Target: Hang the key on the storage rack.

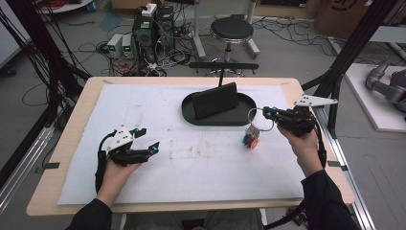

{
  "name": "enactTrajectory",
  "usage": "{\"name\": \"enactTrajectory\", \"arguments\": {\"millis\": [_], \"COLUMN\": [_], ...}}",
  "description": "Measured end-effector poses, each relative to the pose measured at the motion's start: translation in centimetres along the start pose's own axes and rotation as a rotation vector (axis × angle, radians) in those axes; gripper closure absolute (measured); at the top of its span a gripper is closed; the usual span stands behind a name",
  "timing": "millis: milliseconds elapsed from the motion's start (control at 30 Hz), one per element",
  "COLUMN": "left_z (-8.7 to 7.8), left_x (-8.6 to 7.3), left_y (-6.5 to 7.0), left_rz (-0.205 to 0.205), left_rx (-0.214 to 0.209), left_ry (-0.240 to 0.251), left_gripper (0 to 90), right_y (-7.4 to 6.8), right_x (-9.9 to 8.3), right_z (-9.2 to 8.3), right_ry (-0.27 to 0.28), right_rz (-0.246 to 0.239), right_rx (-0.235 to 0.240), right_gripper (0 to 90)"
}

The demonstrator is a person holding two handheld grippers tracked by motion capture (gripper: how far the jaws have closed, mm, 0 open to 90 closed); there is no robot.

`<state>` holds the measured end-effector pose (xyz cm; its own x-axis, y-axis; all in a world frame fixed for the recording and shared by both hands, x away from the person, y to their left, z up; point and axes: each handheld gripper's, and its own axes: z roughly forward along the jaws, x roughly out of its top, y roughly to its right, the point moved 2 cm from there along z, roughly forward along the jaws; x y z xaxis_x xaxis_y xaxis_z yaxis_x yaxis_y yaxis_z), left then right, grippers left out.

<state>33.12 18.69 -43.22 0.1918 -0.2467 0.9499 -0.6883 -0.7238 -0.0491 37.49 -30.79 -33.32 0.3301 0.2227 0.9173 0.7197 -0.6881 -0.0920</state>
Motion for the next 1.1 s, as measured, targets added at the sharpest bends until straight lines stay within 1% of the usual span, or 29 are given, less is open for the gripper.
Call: {"name": "enactTrajectory", "arguments": {"millis": [33,67,100,133,167,233,267,367,400,567,600,667,800,933,1100], "left_z": [0.0,-0.1,-0.2,-0.3,-0.3,-0.4,-0.4,-0.4,-0.4,-0.4,-0.4,-0.4,-0.4,-0.4,-0.4], "left_x": [0.0,0.0,0.0,0.0,0.0,-0.1,-0.1,-0.1,-0.1,-0.1,-0.1,-0.1,-0.2,-0.3,-0.3], "left_y": [0.0,-0.1,-0.1,-0.2,-0.3,-0.4,-0.5,-0.5,-0.4,-0.5,-0.5,-0.6,-0.6,-0.7,-0.7], "left_rz": [0.000,0.004,0.000,-0.007,-0.010,-0.010,-0.010,-0.009,-0.009,-0.009,-0.010,-0.013,-0.014,-0.013,-0.016], "left_rx": [0.000,0.012,0.014,0.016,0.019,0.018,0.017,0.016,0.014,0.013,0.016,0.016,0.017,0.016,0.014], "left_ry": [0.000,0.001,0.005,0.010,0.011,0.008,0.007,0.007,0.007,0.006,0.007,0.009,0.008,0.007,0.010], "left_gripper": [28.5,28.5,28.5,28.5,28.5,28.5,28.5,28.5,28.5,28.5,28.5,28.5,28.5,28.5,28.5], "right_y": [0.1,0.2,0.2,0.3,0.4,0.5,0.7,1.0,1.1,1.5,1.8,1.9,2.5,3.0,3.4], "right_x": [0.3,0.6,0.6,1.3,1.5,1.7,2.2,2.9,3.2,4.0,4.6,4.7,5.7,6.3,6.8], "right_z": [0.0,-0.1,-0.1,-0.1,-0.1,-0.1,-0.1,0.0,0.1,0.4,0.7,0.8,1.5,2.2,3.5], "right_ry": [0.001,0.004,0.004,0.010,0.012,0.015,0.025,0.034,0.033,0.045,0.044,0.044,0.054,0.046,0.051], "right_rz": [-0.003,-0.008,-0.008,-0.018,-0.020,-0.020,-0.019,-0.021,-0.029,-0.033,-0.035,-0.037,-0.038,-0.035,-0.032], "right_rx": [0.000,-0.001,-0.001,-0.006,-0.007,-0.010,-0.008,-0.012,-0.016,-0.029,-0.038,-0.042,-0.060,-0.066,-0.071], "right_gripper": [88.1,88.1,88.1,88.1,88.1,88.1,88.0,88.0,88.1,88.1,88.1,88.1,88.1,88.1,88.1]}}
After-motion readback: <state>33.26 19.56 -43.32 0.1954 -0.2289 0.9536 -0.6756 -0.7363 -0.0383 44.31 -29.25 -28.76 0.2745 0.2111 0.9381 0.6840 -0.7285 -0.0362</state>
